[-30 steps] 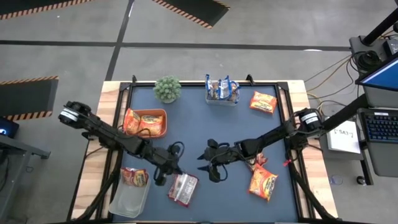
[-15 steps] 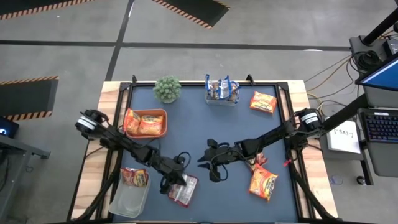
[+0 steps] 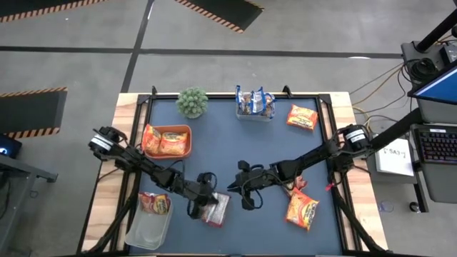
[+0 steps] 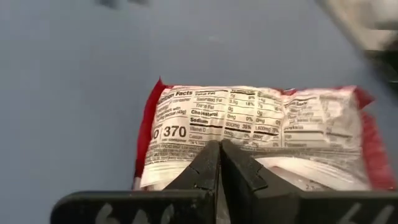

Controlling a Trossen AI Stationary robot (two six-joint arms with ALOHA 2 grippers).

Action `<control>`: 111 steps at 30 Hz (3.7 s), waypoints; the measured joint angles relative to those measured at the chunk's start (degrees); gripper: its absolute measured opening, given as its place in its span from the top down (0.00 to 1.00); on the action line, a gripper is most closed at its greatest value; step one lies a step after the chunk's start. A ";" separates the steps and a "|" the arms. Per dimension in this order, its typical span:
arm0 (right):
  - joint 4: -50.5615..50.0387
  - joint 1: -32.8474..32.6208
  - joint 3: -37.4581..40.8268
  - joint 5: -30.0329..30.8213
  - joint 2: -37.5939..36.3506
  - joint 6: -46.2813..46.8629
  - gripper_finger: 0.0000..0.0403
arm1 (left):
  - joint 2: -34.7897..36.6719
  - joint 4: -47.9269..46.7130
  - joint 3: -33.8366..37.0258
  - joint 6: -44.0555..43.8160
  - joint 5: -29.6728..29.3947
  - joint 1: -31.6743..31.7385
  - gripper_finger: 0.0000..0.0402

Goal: Sort Maruchan noodles
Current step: Put the red noodle pack into the gray bin

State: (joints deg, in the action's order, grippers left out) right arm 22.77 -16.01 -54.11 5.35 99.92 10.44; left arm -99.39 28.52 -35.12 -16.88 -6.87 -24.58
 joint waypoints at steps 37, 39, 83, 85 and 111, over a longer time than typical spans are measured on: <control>-4.38 -7.76 -3.85 9.70 0.70 -5.22 0.83 | 3.90 -5.54 0.16 -0.31 -33.77 -0.58 1.00; -4.75 -8.00 -4.85 9.73 0.70 -6.62 0.76 | 3.90 -5.56 0.58 -0.32 -33.77 -0.35 1.00; -40.48 -8.00 -31.89 31.98 21.70 -12.63 0.51 | -0.44 0.86 6.76 -3.66 -30.03 0.09 1.00; -40.46 -8.02 -31.89 32.02 21.70 -12.87 0.55 | -0.62 0.75 6.34 -3.28 -29.85 0.09 1.00; -43.91 -5.73 -31.91 16.69 13.12 -4.03 0.98 | 8.59 -3.12 5.64 0.34 -29.22 -2.01 1.00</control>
State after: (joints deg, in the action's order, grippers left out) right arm -21.14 -21.74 -86.02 22.04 113.04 6.40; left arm -90.79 25.40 -29.47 -16.54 -36.10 -26.59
